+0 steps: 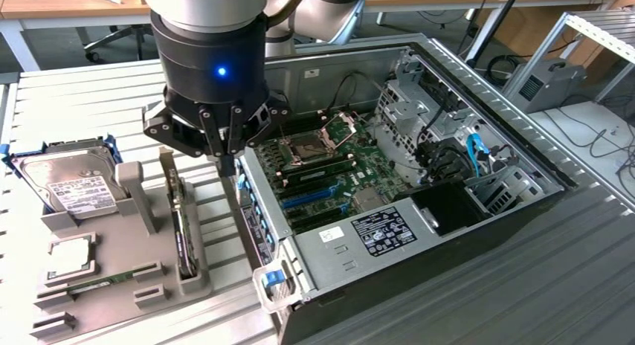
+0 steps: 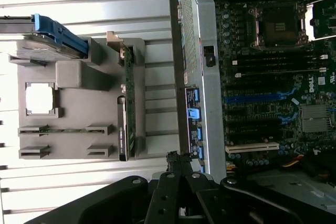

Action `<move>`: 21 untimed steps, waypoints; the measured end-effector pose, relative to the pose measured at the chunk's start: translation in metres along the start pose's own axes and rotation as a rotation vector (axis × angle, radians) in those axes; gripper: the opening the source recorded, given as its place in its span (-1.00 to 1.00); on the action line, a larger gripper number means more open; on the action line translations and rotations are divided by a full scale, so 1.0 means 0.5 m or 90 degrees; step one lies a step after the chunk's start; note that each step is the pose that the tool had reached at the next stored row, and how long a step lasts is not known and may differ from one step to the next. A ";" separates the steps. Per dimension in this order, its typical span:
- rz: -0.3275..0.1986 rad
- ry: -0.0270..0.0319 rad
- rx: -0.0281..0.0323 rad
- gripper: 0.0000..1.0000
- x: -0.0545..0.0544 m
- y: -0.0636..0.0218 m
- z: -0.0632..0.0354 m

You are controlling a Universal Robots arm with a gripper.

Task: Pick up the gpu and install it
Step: 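Reach for the gpu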

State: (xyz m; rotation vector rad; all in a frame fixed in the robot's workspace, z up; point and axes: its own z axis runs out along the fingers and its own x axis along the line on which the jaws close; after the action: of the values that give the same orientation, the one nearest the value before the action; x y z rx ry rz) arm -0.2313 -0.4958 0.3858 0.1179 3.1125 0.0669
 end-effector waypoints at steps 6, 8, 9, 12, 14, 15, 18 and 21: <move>0.000 0.0000 0.0001 -0.79 0.000 -0.002 0.000; 0.000 0.0000 0.0001 -0.79 0.000 -0.003 0.000; 0.000 0.0000 0.0001 -0.79 0.000 -0.003 0.000; 0.000 0.0000 0.0000 -0.79 0.000 -0.005 0.001; 0.000 0.0000 0.0000 -0.79 0.000 -0.005 0.001; 0.000 0.0000 0.0000 -0.79 0.000 -0.006 0.001; 0.000 0.0000 0.0000 -0.79 0.000 -0.007 0.001; 0.000 0.0000 0.0001 -0.79 -0.001 -0.008 0.001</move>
State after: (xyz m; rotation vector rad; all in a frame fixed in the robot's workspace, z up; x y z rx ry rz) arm -0.2313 -0.4999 0.3852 0.1180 3.1125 0.0667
